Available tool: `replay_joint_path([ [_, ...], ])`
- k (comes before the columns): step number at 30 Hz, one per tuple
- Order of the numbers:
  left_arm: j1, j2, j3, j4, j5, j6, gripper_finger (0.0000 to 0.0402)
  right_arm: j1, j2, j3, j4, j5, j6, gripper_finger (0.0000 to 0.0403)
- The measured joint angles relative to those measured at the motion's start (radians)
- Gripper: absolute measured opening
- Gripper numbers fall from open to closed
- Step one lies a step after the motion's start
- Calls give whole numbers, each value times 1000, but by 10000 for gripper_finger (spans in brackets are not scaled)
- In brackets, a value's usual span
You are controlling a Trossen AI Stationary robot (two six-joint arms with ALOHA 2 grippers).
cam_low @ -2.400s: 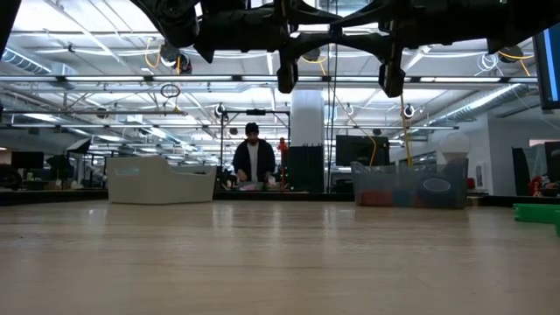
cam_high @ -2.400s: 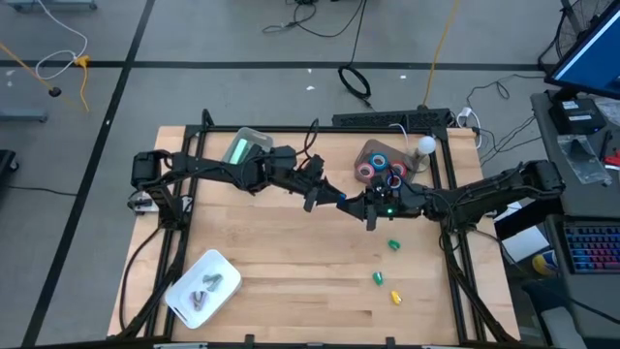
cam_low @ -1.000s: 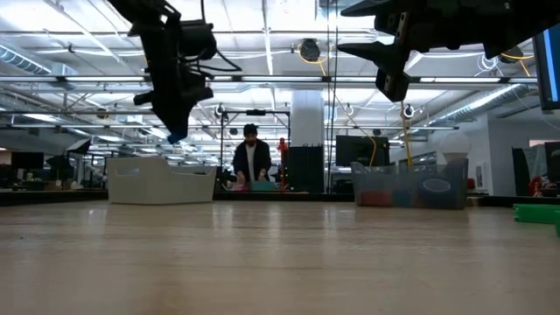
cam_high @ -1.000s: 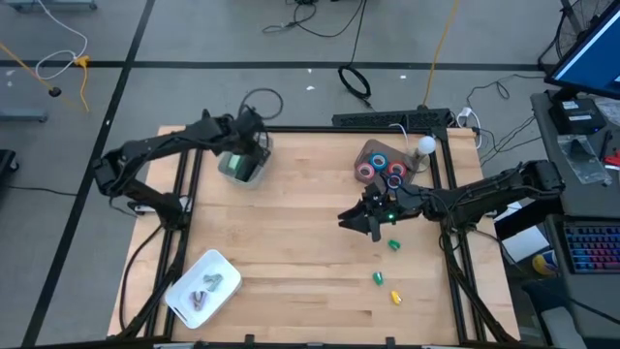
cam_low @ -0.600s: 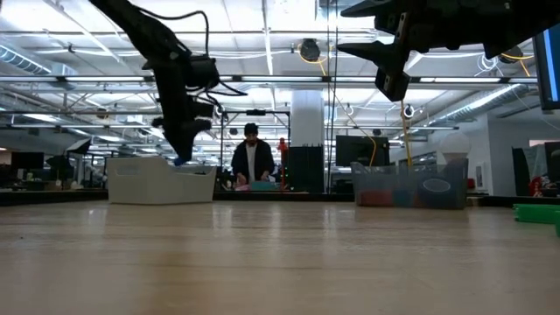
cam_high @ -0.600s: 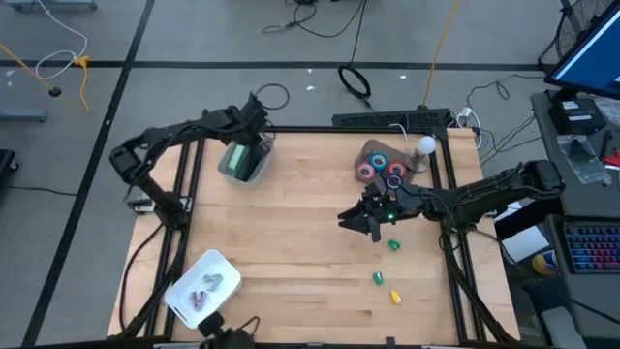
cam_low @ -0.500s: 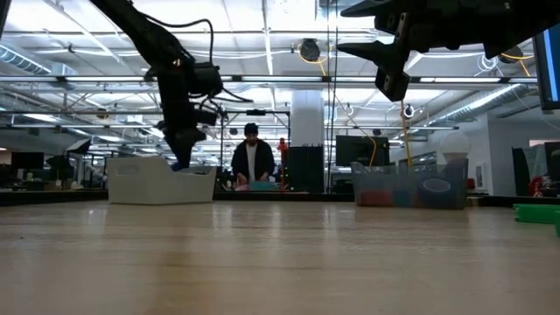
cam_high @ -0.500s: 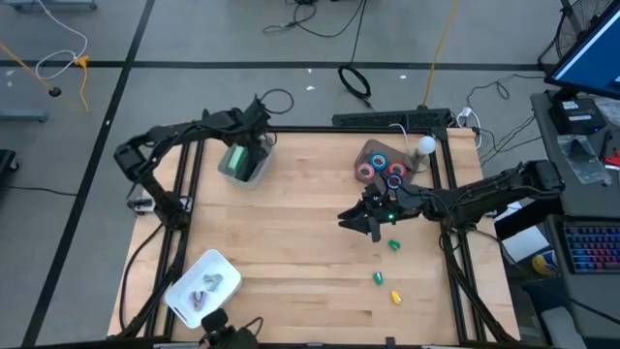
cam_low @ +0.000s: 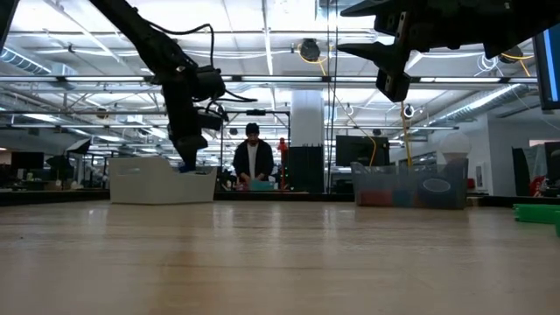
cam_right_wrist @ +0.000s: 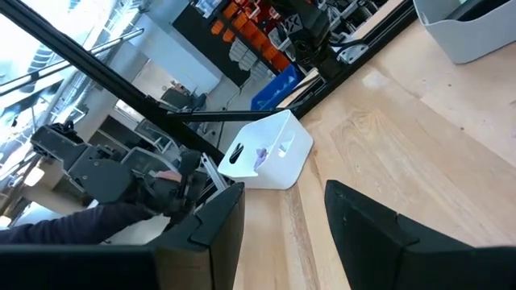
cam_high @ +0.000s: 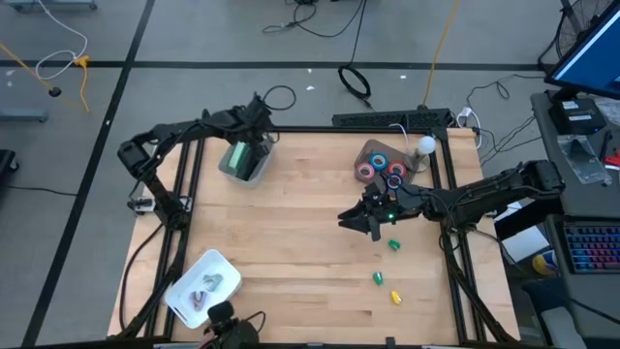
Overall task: Pick and place Stapler, Stapler remover, tape
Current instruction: Put the small blue stapler into the gray bin, then put the small green stapler into the gray bin
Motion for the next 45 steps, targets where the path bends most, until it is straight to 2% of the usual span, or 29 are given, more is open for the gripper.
replay_joint_path([
  [3,9,19,0,-4,31,33,63,0,0,0,0,1,3,166],
  [14,25,79,0,9,32,62,63,0,0,0,2,1,14,166],
  [24,23,80,0,20,39,97,129,0,0,0,4,1,12,167],
  [39,19,67,-1,32,40,98,177,0,0,0,4,-2,11,167],
  [45,9,-17,-2,39,0,97,187,0,0,0,6,-2,10,167],
])
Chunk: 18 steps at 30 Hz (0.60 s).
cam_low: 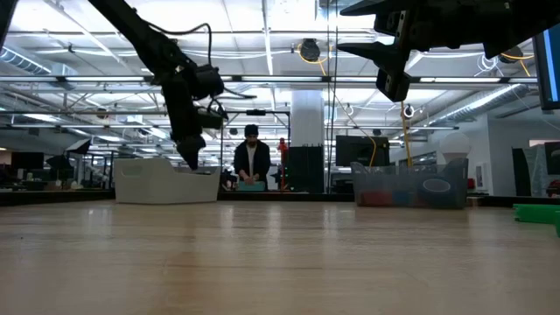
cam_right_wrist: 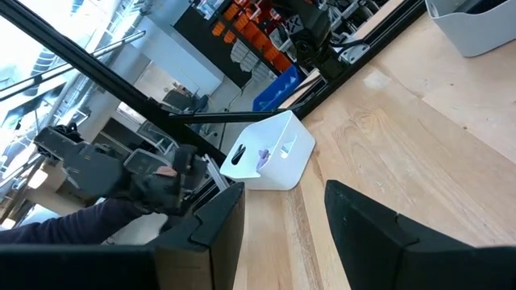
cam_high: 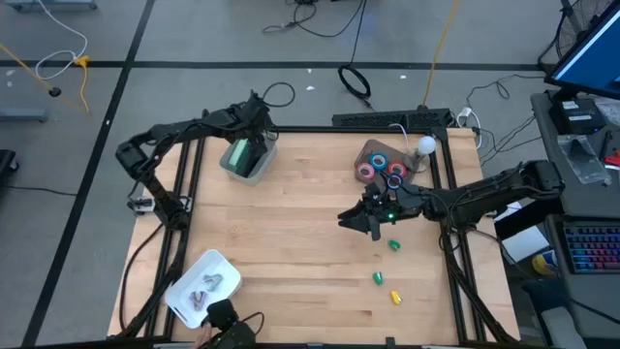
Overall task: Pick and place Stapler, Stapler remover, tape
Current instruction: Put the small green stapler into the gray bin
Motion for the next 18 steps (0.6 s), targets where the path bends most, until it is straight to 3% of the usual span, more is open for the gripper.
replay_joint_path([
  [4,-14,-95,0,2,-14,-35,180,0,0,0,1,-1,0,167],
  [8,-42,-205,0,-11,30,-168,170,0,0,0,2,-5,4,167],
  [12,-83,-309,1,-22,190,-407,158,0,0,0,42,-26,83,167],
  [18,-171,-392,2,-22,454,-630,150,7,0,0,48,-240,250,167],
])
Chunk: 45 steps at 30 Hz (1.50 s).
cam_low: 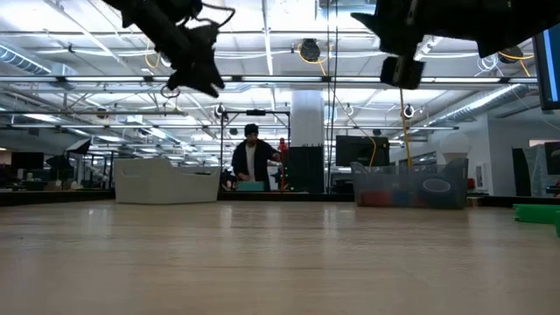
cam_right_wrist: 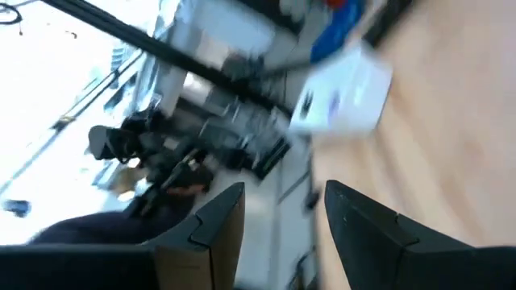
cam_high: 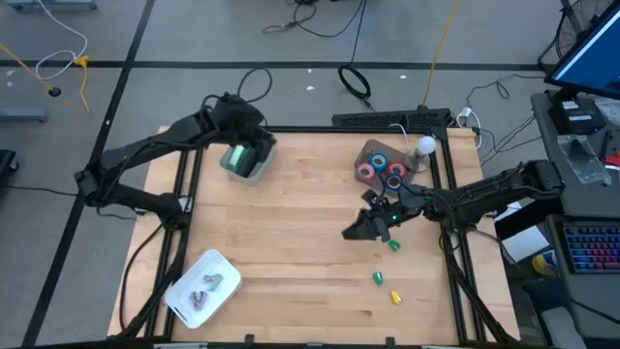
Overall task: Pick and place Stapler, Stapler remover, tape
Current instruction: Put the small green stapler into the gray bin
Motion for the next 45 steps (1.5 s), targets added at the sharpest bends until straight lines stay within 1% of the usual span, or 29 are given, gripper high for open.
replay_joint_path([
  [4,-81,2,0,-4,111,-10,150,28,0,0,-114,-144,230,167],
  [6,-125,4,0,-2,126,-10,150,55,0,0,-210,-213,346,167],
  [9,-193,21,-1,-1,124,-8,150,105,-9,0,-368,-289,481,167],
  [12,-252,19,-13,11,101,-6,150,159,-38,0,-501,-318,596,167],
  [15,-298,18,-36,33,63,-6,150,208,-89,0,-618,-311,684,167],
  [17,-322,21,-46,29,34,-10,150,232,-127,1,-723,-279,716,167],
  [20,-347,18,-60,51,6,-29,150,257,-186,0,-894,-166,723,167],
  [24,-370,21,-94,100,3,-45,150,269,-244,0,-1117,-21,717,167],
  [26,-374,19,-94,114,3,-51,150,267,-262,0,-1179,44,702,167],
  [29,-378,19,-94,122,2,-55,150,258,-272,0,-1239,102,690,167],
  [33,-378,19,-94,171,2,-78,150,241,-263,0,-1298,113,643,167],
  [36,-378,19,-94,205,2,-83,150,225,-248,0,-1333,151,577,167],
  [45,-378,19,-94,268,2,-88,150,196,-159,0,-1333,156,370,167],
])
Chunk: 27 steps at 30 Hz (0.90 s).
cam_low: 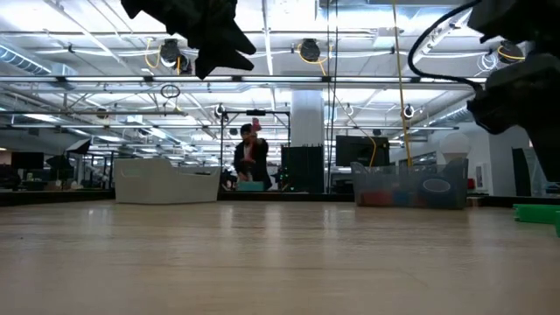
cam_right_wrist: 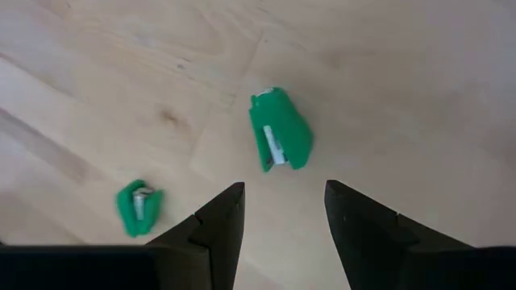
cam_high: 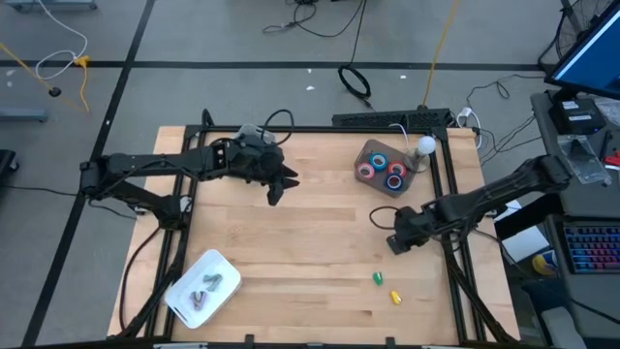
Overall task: Pick and place Stapler, Stapler remover, tape
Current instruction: Put the small green stapler into the gray bin
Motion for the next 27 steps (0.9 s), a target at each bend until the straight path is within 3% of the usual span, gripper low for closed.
replay_joint_path([
  [11,2,0,0,5,-35,-27,150,-43,75,0,69,1,-145,167],
  [27,2,0,0,15,-68,-30,150,-64,163,0,106,-2,-218,167],
])
